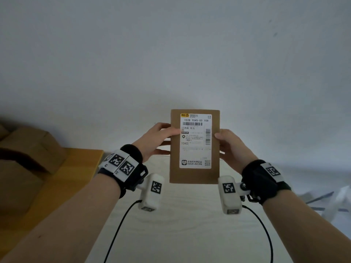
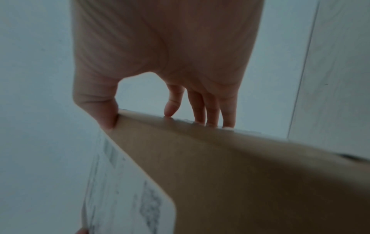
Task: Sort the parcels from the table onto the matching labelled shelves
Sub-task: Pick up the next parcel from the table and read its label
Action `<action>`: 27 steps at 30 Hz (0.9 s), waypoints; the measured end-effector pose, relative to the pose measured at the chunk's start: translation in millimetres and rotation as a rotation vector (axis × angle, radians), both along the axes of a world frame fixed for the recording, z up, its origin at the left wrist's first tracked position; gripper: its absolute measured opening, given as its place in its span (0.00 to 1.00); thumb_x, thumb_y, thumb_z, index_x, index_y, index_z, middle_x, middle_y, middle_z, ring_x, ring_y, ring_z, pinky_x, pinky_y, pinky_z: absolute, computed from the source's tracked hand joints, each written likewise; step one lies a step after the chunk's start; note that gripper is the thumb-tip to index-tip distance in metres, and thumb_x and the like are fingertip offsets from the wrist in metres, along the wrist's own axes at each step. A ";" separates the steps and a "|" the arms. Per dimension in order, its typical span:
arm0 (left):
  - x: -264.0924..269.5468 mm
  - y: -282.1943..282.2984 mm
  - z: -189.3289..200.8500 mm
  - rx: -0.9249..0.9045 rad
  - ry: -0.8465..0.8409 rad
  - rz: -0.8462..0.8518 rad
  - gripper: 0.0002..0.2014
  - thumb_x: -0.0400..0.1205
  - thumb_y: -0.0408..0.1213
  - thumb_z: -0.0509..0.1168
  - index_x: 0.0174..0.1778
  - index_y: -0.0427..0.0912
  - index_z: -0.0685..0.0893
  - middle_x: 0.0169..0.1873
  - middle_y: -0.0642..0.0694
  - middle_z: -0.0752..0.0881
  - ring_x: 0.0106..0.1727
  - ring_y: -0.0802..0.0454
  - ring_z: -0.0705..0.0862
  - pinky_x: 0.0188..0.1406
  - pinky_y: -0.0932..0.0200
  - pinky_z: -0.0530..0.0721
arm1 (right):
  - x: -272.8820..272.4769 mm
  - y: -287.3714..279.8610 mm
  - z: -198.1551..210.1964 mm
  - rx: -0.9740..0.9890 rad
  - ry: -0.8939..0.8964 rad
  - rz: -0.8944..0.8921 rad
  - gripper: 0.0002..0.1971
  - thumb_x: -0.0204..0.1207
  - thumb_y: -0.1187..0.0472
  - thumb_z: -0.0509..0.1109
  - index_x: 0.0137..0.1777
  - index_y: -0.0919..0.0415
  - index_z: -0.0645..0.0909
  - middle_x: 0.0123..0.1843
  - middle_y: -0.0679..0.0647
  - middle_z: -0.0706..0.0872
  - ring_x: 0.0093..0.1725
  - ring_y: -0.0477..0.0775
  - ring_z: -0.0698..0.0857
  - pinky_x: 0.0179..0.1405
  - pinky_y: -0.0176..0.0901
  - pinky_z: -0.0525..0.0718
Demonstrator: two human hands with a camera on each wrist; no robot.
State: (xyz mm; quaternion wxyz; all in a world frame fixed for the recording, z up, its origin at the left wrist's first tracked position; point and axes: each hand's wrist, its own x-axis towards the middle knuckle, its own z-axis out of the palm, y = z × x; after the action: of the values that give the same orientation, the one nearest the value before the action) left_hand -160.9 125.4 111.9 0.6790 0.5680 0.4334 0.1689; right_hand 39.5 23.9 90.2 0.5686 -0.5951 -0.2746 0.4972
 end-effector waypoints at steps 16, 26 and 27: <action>2.4 -7.8 9.4 0.009 -0.027 0.006 0.23 0.81 0.42 0.66 0.72 0.42 0.72 0.56 0.46 0.87 0.55 0.48 0.86 0.53 0.50 0.86 | 5.9 -4.6 6.2 0.058 0.011 -0.003 0.18 0.64 0.57 0.70 0.54 0.59 0.73 0.43 0.50 0.88 0.39 0.46 0.86 0.41 0.41 0.80; 4.5 -12.2 9.1 0.013 -0.029 0.000 0.23 0.80 0.43 0.67 0.71 0.44 0.73 0.57 0.48 0.87 0.57 0.49 0.86 0.54 0.50 0.86 | 8.5 -10.6 7.1 0.054 0.016 -0.004 0.18 0.63 0.59 0.70 0.54 0.59 0.72 0.42 0.50 0.88 0.39 0.46 0.86 0.40 0.40 0.82; 4.5 -12.7 9.3 0.012 -0.032 0.001 0.23 0.80 0.42 0.67 0.71 0.43 0.73 0.56 0.48 0.87 0.56 0.49 0.86 0.52 0.51 0.86 | 8.8 -11.1 7.2 0.054 0.017 -0.003 0.18 0.63 0.59 0.70 0.54 0.59 0.72 0.42 0.50 0.88 0.39 0.46 0.86 0.40 0.40 0.82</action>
State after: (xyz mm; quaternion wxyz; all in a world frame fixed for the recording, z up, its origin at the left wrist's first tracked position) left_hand -156.4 112.7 121.2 0.6824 0.5690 0.4217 0.1807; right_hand 48.4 12.8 97.4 0.5875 -0.5756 -0.2824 0.4938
